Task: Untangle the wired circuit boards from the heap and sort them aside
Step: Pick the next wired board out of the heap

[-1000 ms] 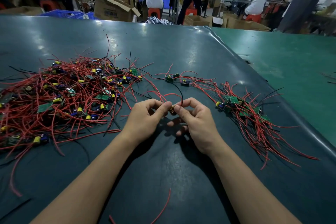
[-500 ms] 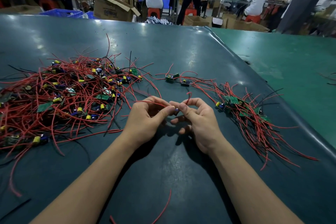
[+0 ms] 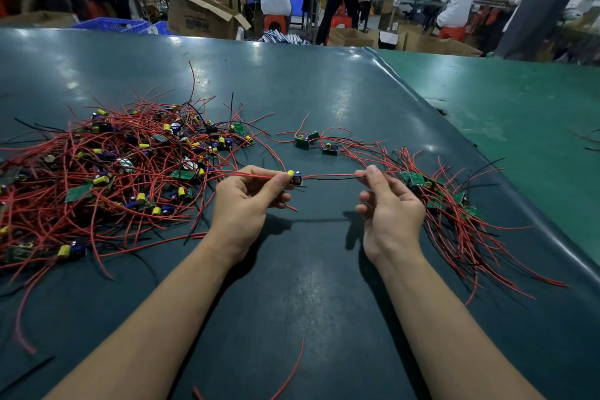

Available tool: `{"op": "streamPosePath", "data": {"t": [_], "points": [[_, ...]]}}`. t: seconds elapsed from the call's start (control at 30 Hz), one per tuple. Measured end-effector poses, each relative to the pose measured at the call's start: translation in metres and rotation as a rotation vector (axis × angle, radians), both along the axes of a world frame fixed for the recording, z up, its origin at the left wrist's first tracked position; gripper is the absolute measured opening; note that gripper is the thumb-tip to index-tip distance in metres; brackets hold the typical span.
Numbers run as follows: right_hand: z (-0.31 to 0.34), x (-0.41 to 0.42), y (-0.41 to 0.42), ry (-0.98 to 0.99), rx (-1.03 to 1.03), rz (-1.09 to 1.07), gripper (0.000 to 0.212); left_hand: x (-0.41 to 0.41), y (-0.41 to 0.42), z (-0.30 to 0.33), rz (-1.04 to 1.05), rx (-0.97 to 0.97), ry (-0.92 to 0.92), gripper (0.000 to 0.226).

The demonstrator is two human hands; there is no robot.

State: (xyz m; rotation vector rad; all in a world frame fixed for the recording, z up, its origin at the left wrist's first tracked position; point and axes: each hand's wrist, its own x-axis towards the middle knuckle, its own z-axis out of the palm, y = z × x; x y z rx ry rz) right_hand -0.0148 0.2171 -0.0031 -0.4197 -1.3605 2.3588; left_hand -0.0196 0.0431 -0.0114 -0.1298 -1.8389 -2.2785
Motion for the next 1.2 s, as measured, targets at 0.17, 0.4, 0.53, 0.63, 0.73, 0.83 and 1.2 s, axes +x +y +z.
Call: {"op": "streamPosePath", "data": {"t": [0.17, 0.4, 0.53, 0.63, 0.73, 0.83, 1.2], "points": [[0.004, -0.002, 0.009, -0.082, -0.114, 0.020, 0.010, -0.003, -0.003, -0.002, 0.061, 0.072, -0.019, 0.005], [0.000, 0.016, -0.020, -0.077, 0.233, 0.751, 0.015, 0.006, 0.002, 0.001, -0.088, -0.108, 0.066, 0.004], [0.000, 0.015, -0.020, -0.062, 0.216, 0.726, 0.026, 0.006, 0.000, 0.001, -0.102, -0.120, 0.076, 0.006], [-0.002, 0.014, -0.019, -0.051, 0.215, 0.693, 0.018, 0.007, 0.001, 0.002, -0.138, -0.134, 0.060, 0.007], [-0.001, 0.013, -0.018, -0.027, 0.205, 0.641, 0.014, 0.007, 0.001, 0.002, -0.142, -0.151, 0.033, 0.008], [-0.002, 0.014, -0.019, -0.003, 0.211, 0.604, 0.008, 0.006, -0.001, 0.002, -0.145, -0.142, 0.015, 0.013], [-0.001, 0.010, -0.020, 0.081, 0.239, 0.271, 0.013, -0.004, -0.004, 0.003, 0.073, 0.147, -0.117, 0.019]]}}
